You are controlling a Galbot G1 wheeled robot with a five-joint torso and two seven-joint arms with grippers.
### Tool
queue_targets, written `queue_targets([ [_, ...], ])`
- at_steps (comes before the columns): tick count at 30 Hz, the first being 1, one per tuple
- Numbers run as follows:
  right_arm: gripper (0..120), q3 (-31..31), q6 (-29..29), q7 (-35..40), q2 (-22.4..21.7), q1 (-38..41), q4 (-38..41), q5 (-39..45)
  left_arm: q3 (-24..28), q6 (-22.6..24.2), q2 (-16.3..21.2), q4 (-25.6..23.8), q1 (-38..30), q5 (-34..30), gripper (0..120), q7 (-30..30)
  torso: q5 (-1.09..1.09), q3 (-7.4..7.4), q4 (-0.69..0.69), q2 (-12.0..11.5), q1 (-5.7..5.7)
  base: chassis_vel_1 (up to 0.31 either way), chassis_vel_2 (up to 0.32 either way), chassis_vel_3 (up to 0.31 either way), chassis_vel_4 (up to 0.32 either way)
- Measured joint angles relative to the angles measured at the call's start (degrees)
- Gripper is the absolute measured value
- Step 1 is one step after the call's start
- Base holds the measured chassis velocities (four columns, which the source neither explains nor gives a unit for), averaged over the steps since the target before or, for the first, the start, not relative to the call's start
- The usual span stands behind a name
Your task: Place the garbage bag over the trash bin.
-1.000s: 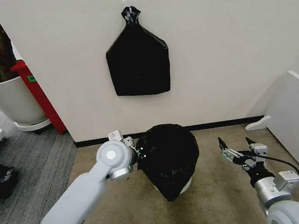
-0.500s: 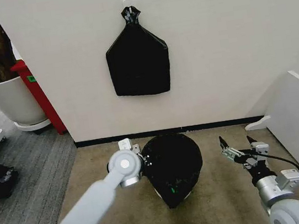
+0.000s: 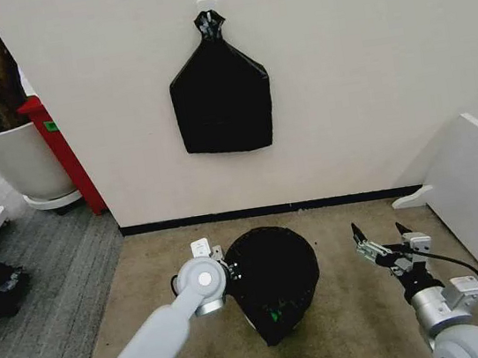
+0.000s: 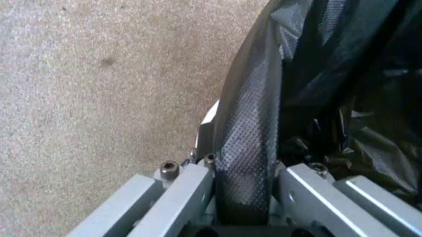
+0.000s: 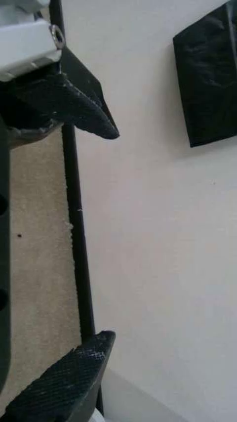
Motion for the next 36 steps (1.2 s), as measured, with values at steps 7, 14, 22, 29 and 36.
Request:
queue_targets([
  [7,100,0.3,0.0,0.0,-0.19,0.02,0.08,0.13,0.02,0.11,0.0,0.05,0.03,0.3,15,0.06,0.0,0.0,0.0,0.0,0.0,0.0,0.0,0.0,0.0],
  [14,100,1.02,-0.32,0.12,-1.05,0.3,1.12,1.3,0.66,0.23,1.2,-2.23,0.12,0.17,54,-0.75,-0.04,0.02,-0.02,-0.01,0.0,0.0,0.0,0.0,0.0],
  [22,100,-0.22,-1.38,1.43,-1.28,0.66,3.21,1.74,-0.11,0.22,3.16,-7.88,0.77,-2.11,86,-2.5,-0.02,0.02,-0.01,-0.02,0.0,0.0,0.0,0.0,0.0],
  [29,100,-1.19,-2.58,3.3,-1.89,0.69,5.13,2.24,-3.23,-0.84,5.43,-12.26,3.34,0.6,100,4.25,-0.02,0.01,-0.01,-0.01,0.0,0.0,0.0,0.0,0.0],
  [36,100,-1.8,-3.26,3.74,-2.07,-0.77,6.77,0.63,-8.13,-13.4,12.0,-14.7,11.58,32.04,100,30.81,-0.03,0.01,0.0,-0.01,0.0,0.0,0.0,0.0,0.0],
])
